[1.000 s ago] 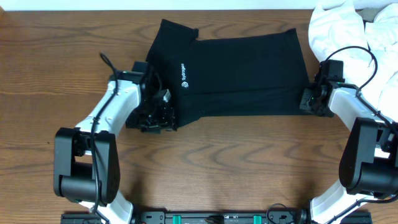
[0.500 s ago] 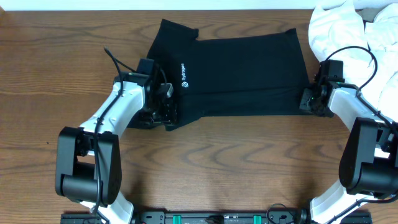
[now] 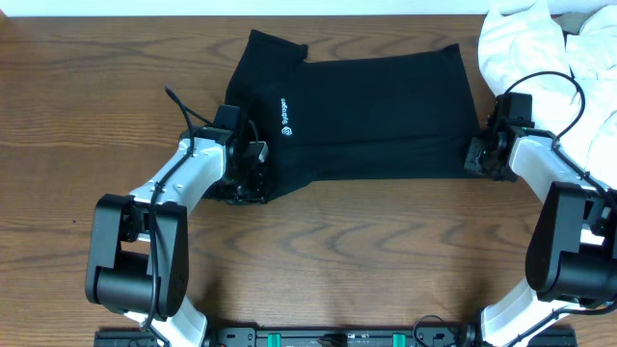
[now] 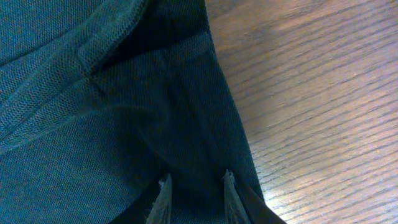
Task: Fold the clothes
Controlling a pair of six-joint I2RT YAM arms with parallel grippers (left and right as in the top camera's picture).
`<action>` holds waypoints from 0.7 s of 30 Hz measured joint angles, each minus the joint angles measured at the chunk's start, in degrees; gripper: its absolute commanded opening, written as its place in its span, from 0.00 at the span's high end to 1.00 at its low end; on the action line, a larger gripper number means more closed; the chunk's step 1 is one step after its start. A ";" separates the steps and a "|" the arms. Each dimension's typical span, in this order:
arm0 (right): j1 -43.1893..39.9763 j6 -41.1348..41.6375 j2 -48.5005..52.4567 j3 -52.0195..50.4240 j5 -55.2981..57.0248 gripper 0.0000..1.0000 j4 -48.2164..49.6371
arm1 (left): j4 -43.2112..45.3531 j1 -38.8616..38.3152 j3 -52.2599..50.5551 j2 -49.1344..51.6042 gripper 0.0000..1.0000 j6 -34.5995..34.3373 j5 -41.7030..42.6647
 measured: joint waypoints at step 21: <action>0.00 -0.04 0.00 0.00 0.00 0.73 0.00 | -6.62 -0.04 0.11 -5.70 0.94 -0.04 4.13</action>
